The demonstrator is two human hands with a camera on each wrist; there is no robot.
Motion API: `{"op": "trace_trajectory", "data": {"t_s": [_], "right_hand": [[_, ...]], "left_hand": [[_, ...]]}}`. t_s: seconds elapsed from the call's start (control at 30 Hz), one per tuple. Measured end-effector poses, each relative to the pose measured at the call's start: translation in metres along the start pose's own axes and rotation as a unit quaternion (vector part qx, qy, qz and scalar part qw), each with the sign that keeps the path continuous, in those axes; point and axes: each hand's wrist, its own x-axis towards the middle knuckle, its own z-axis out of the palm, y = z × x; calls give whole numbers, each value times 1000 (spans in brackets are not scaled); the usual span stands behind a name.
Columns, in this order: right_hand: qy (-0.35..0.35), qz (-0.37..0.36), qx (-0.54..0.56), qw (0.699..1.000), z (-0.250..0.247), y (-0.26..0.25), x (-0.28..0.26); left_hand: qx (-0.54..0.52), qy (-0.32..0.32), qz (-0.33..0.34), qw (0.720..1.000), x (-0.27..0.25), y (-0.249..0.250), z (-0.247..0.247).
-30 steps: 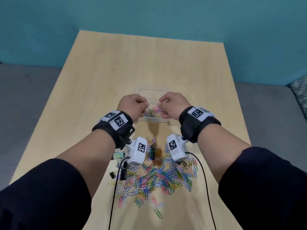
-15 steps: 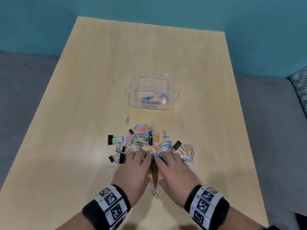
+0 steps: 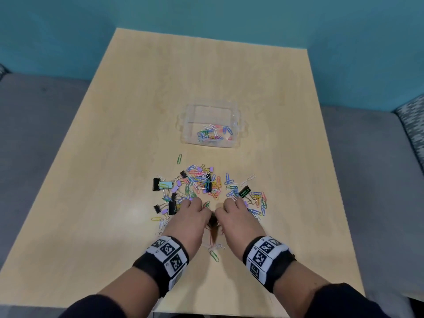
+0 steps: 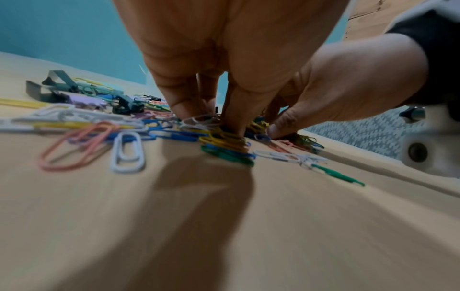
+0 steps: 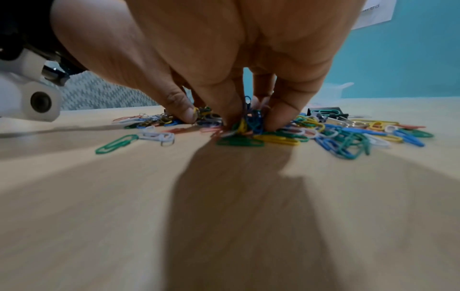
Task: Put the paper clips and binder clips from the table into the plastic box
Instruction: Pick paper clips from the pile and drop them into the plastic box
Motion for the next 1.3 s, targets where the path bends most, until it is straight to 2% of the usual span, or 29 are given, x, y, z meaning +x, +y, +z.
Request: {"op": "trace_trajectory", "data": {"t_s": [0.37, 0.5, 0.6, 0.7, 0.77, 0.83, 0.9, 0.97, 1.07, 1.23, 1.3], "right_hand": [[-29, 12, 68, 997, -13, 8, -1], [-12, 63, 153, 986, -18, 9, 7], [-28, 99, 251, 962, -32, 16, 15], [-34, 153, 392, 907, -50, 25, 29], [-3, 177, 463, 869, -66, 35, 48], [44, 193, 491, 848, -84, 46, 74], [91, 216, 494, 837, -98, 56, 104], [130, 237, 480, 835, -111, 64, 133], [167, 223, 464, 841, -130, 66, 164], [130, 201, 467, 851, -137, 67, 170], [143, 187, 393, 889, -132, 71, 152]], "left_hand": [[-44, -3, 5, 999, 1, -12, -7], [-106, 12, -53, 993, 6, -7, -23], [-189, -9, -81, 979, 10, -9, -45], [-267, -7, -109, 957, 24, -18, -70], [-344, 17, -137, 929, 43, -29, -86], [-383, 52, -160, 908, 69, -40, -104], [-385, 92, -179, 901, 99, -49, -121], [-371, 119, -185, 902, 127, -54, -136], [-350, 138, -176, 910, 160, -57, -151], [-368, 112, -154, 910, 163, -65, -147], [-342, 130, -140, 920, 144, -66, -141]]}}
